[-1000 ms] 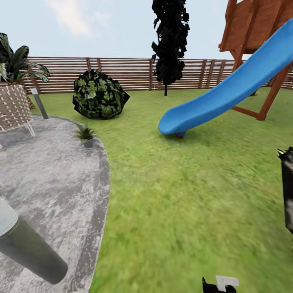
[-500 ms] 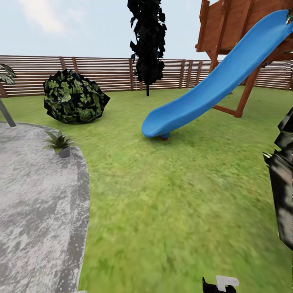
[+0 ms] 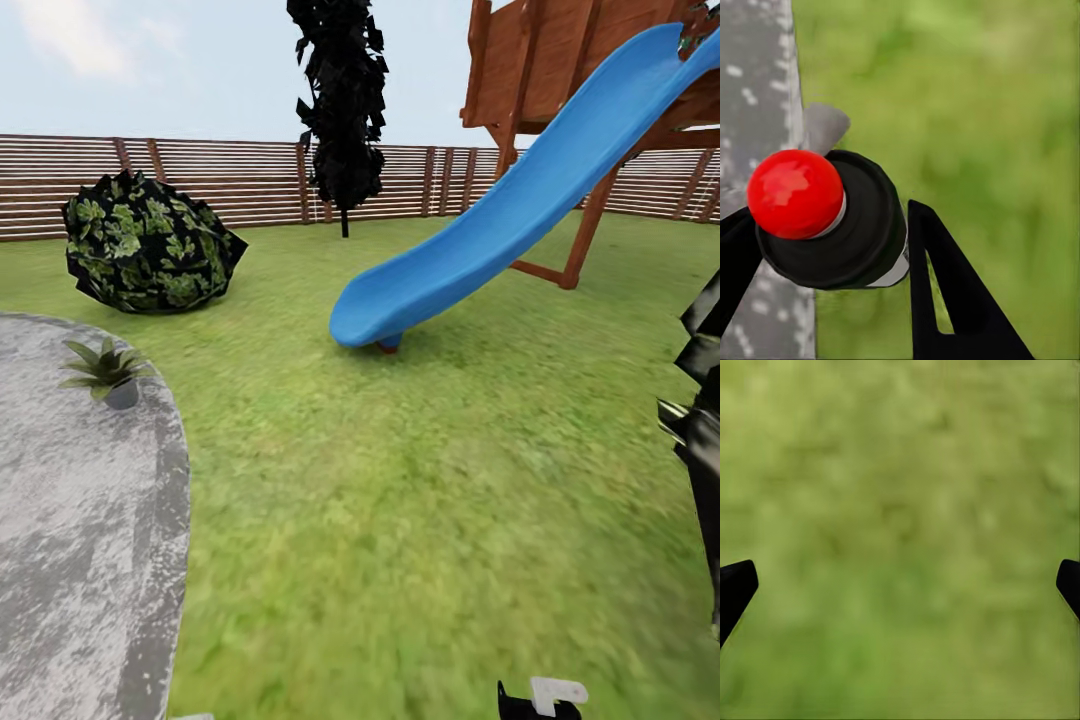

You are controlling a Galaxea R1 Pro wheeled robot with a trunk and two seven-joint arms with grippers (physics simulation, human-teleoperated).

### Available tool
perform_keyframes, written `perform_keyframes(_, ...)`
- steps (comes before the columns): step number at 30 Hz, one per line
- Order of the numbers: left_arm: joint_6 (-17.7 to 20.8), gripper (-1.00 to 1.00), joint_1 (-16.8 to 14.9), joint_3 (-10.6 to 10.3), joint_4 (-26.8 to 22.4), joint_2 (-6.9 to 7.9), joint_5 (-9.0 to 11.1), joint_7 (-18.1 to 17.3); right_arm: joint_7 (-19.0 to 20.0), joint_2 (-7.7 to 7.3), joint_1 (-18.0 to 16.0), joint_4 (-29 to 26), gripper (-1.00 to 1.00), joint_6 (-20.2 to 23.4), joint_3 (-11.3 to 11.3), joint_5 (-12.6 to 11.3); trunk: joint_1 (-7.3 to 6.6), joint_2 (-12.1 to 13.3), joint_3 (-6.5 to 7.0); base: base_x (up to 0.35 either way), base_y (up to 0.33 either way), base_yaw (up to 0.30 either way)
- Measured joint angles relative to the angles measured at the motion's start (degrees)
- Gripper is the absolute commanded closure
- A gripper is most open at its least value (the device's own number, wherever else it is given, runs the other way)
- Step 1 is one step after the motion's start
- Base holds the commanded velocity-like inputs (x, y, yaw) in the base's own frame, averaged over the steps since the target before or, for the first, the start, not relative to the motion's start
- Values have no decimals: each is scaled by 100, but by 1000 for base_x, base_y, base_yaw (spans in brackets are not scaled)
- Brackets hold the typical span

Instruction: Pick up the pesticide atomizer in the garden and spray insectifuge to fully cover both potted plants in the garden.

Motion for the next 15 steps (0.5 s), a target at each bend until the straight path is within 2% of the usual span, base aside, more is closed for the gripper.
perform_keyframes(15, 0, 100, 0, -5, 0, 0, 0, 0, 1, 1, 0, -1, -100, 0, 7, 4, 0, 0, 0, 338, 0, 0)
